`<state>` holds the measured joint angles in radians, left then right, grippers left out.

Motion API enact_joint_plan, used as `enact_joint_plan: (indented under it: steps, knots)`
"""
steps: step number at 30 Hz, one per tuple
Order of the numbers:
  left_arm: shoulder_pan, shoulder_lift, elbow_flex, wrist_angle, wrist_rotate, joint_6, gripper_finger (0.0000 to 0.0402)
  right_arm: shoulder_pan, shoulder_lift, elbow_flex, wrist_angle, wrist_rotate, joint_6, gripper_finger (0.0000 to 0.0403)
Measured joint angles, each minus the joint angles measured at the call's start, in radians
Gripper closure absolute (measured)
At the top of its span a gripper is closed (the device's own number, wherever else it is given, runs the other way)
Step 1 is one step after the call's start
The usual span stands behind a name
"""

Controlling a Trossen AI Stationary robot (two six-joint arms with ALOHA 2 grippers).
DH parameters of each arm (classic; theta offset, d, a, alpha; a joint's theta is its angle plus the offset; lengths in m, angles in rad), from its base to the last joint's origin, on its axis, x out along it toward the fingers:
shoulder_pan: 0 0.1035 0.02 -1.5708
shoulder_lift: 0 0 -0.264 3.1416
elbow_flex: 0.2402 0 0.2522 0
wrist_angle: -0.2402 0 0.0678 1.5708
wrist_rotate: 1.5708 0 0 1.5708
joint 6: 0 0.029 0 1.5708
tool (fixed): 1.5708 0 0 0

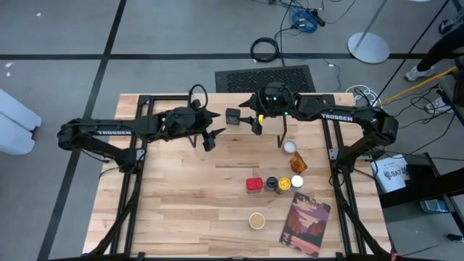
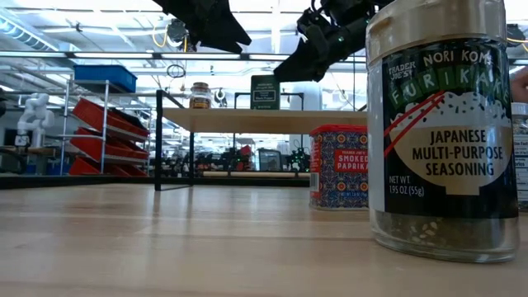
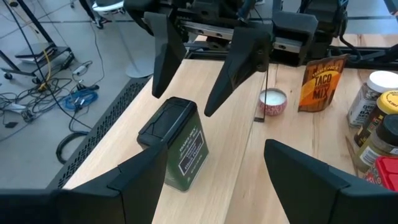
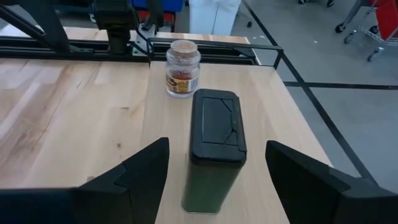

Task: Shelf spices
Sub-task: Put a green packet of spices on the shelf

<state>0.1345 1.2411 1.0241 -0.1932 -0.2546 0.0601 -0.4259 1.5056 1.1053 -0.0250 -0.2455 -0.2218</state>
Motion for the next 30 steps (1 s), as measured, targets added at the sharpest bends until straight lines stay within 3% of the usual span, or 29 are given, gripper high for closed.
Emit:
enact_joint_plan:
  steps: [8,30]
  knots:
    - [0.000,0.000,0.000,0.001,0.000,0.000,0.0123,0.000,0.016,0.000,0.027,0.000,-0.008,0.0150]
    - [0.000,0.000,0.000,0.001,0.000,0.000,0.0123,-0.019,0.017,0.000,0.020,-0.048,-0.034,0.0227]
